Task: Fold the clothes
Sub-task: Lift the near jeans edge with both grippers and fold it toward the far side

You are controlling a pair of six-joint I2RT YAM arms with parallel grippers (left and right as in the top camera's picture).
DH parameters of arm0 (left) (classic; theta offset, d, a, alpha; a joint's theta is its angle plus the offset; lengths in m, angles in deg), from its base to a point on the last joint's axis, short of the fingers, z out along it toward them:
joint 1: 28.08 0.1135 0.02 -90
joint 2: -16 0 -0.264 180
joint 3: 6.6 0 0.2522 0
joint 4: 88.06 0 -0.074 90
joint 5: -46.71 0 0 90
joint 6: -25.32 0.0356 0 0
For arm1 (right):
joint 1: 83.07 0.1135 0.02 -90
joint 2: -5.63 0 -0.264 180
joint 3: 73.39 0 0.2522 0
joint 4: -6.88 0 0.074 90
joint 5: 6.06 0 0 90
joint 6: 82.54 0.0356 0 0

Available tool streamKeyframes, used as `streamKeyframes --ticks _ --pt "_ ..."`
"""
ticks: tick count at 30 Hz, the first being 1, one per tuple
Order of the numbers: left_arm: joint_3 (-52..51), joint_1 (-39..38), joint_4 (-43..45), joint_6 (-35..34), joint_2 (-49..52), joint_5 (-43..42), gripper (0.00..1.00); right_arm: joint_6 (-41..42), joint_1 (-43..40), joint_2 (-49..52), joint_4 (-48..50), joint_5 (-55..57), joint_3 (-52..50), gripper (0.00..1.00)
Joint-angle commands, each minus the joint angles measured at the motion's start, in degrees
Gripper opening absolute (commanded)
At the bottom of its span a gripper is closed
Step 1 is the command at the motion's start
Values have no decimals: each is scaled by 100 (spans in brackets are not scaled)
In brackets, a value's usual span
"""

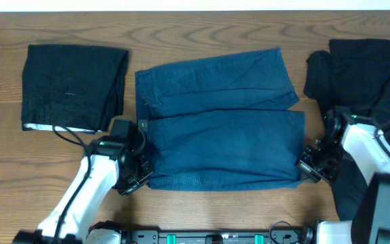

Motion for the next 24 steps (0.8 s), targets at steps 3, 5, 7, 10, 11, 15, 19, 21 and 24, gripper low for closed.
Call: streamKeyframes --ticks 3,5,7,10,11,15,19,21,24 --pt "219 -2 -380 118 -551 125 6 -289 -24 -702 -289 173 557 1" --pt "378 -2 -579 262 -708 125 6 -289 -13 -966 -332 170 728 1" --pt "634 -2 -817 339 -782 140 6 -291 37 -1147 -348 173 887 1" --pt "1163 -2 -1204 439 -774 234 6 -291 216 -1318 -420 173 1226 1" --pt "1331 -2 -1296 494 -774 236 6 -291 304 -1320 -474 173 1375 1" --pt "2028 -2 -1556 579 -772 264 6 -289 645 -1303 -485 238 1886 1" --pt "2645 -2 -1547 590 -748 278 6 -289 876 -1287 -354 546 2369 1" --pt "2861 -2 -1504 588 -695 280 6 -313 898 -1255 -313 610 2605 1" --pt "3042 -2 -1338 586 -581 299 6 -407 898 -1204 -181 623 2887 1"
